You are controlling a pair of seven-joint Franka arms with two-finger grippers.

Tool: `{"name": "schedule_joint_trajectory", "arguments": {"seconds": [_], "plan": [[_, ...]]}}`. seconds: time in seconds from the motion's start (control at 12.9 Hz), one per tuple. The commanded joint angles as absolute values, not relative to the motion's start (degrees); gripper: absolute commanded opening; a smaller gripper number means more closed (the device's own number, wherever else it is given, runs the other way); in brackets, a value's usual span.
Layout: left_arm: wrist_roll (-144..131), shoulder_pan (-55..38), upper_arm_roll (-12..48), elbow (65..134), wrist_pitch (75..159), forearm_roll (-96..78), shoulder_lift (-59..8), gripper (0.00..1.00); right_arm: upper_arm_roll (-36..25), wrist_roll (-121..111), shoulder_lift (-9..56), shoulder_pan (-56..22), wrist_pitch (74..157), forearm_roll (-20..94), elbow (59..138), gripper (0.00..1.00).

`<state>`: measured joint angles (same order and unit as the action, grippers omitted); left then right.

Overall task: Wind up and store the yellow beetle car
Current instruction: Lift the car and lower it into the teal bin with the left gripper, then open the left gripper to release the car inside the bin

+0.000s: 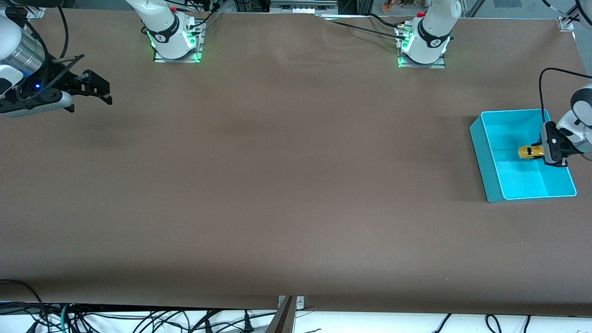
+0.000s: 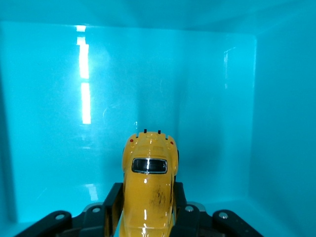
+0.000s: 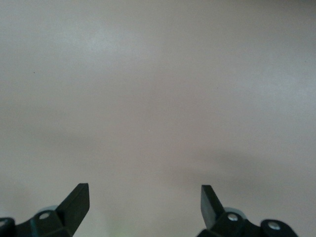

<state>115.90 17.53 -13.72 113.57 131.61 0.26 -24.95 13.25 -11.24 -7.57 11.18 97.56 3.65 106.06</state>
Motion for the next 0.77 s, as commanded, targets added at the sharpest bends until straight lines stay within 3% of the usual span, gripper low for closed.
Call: {"name": "schedule_joint_trajectory", "arguments": {"seconds": [0.0, 0.54, 0.62, 0.7], "plan": [[115.1, 17.7, -13.4, 114.8, 134.6, 0.4, -25.7, 0.1, 12.7, -10.7, -7.0, 10.5, 96.3, 3.1, 104.6, 1.0], [115.1, 17.1, -13.4, 114.9, 139.7, -5.5, -31.3, 0.16, 12.7, -10.6, -7.1, 10.5, 96.3, 3.1, 104.6, 1.0], [115.2, 17.1, -13.4, 114.8, 139.7, -5.6, -31.2, 0.28, 12.7, -10.6, -7.1, 10.5, 96.3, 3.1, 104.6, 1.0], [115.9, 16.8, -13.3, 114.6, 139.3, -5.5, -30.7, 0.58, 12.7, -10.6, -7.1, 10.5, 96.3, 3.1, 104.6, 1.0]]}}
